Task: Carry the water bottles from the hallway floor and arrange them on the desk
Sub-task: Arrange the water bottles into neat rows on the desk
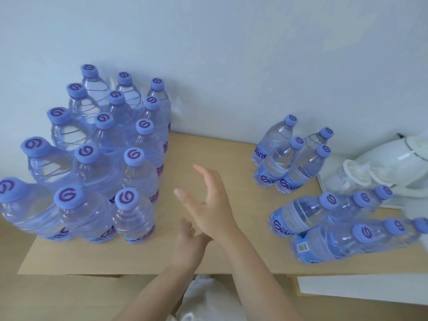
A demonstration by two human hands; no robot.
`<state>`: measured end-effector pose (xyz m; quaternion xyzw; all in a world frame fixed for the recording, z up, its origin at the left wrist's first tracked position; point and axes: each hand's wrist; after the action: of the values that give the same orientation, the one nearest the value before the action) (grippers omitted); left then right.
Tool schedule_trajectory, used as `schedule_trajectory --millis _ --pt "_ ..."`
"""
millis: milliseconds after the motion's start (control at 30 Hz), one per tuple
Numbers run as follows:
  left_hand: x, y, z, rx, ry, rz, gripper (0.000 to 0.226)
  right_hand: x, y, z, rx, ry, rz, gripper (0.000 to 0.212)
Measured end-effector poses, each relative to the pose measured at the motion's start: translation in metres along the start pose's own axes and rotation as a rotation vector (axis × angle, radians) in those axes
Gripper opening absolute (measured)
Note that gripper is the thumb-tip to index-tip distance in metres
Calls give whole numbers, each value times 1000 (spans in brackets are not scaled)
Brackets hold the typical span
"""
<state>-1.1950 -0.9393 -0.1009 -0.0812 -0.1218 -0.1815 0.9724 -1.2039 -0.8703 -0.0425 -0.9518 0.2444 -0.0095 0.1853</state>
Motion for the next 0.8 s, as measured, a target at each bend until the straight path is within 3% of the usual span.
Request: schedule_trajectory --millis 33,67,100,267,400,500,633,733,800 --pt "-4 11 -14 -258 -117 -200 86 -9 -19 5 12 11 119 56" --pt "-1 19 6 -58 -290 -239 91 -18 -40 9 24 30 231 50" --pt "-10 30 -1 -94 -329 -246 92 -28 -60 14 44 43 330 46" --pt "-42 89 17 -269 -265 -363 87 -74 -144 31 206 -32 692 43" --pt "-58 112 23 -337 -241 -390 89 -103 -168 46 184 187 630 54" --pt "-69 114 26 -375 -213 -405 91 -114 -171 51 172 267 622 48" --pt "-89 105 30 -486 -99 -365 95 -108 -166 46 271 201 592 28" --pt "-96 100 40 -552 45 -334 100 -104 -168 35 306 113 558 30" --pt "-97 98 44 -442 108 -351 88 -105 -167 24 249 118 527 37"
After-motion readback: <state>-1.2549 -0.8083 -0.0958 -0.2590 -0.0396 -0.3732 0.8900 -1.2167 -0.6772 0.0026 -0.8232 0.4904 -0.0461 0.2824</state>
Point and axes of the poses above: each hand's wrist, its own x-axis away from the middle knuckle, its own y-axis out of the palm, z = x × y, and after that the axes turned 9 degrees about -x, right-handed
